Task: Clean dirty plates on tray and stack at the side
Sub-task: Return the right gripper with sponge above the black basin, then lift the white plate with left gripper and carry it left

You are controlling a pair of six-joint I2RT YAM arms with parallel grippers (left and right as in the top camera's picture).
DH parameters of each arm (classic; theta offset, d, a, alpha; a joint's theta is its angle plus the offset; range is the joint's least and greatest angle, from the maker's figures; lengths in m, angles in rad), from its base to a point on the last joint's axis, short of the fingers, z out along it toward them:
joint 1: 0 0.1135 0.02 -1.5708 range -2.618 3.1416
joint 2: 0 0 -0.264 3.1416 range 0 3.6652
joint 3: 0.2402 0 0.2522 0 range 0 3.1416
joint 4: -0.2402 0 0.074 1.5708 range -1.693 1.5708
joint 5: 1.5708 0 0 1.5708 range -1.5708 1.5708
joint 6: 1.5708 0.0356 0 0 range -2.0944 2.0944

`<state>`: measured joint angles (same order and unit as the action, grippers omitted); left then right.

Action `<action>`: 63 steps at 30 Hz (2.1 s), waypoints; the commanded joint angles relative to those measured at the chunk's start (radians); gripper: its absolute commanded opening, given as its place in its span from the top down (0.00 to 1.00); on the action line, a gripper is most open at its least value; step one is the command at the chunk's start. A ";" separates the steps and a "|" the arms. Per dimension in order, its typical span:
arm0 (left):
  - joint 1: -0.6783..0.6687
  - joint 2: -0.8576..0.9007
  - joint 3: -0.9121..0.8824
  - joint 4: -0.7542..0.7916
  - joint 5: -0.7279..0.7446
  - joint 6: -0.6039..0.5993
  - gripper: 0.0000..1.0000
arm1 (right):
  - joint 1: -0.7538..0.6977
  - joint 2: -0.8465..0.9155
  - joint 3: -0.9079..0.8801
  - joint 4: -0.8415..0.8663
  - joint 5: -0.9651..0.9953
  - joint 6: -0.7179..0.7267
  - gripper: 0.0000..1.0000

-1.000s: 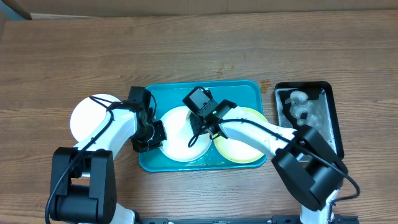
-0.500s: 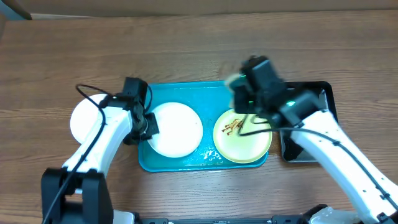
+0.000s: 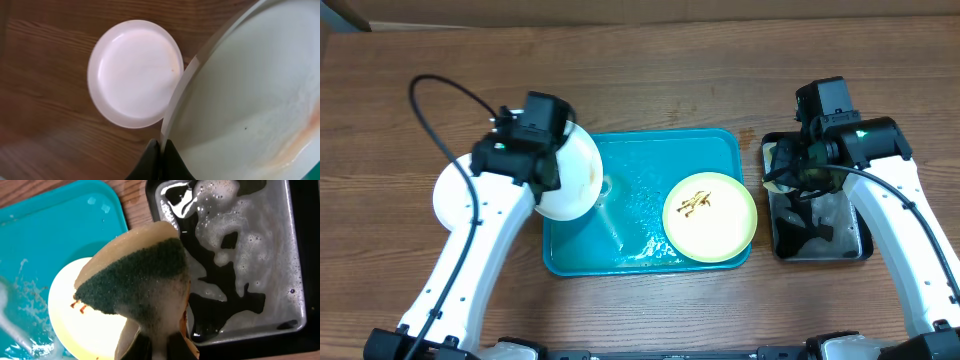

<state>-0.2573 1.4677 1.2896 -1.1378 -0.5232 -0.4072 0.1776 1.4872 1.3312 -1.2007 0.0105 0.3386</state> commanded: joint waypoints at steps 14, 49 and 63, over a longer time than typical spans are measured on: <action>-0.155 0.016 0.013 -0.104 -0.138 0.026 0.96 | 0.000 -0.004 -0.068 0.019 -0.069 -0.040 0.96; -0.401 0.061 0.013 -0.035 -0.611 0.025 0.96 | 0.000 -0.004 -0.068 0.021 -0.072 -0.040 0.96; -0.377 0.061 0.013 -0.048 -0.574 0.006 0.96 | 0.000 -0.004 -0.068 0.020 -0.072 -0.040 0.96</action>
<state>-0.6521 1.5246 1.2896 -1.1820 -1.0954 -0.3859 0.1776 1.4876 1.2663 -1.1858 -0.0559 0.3088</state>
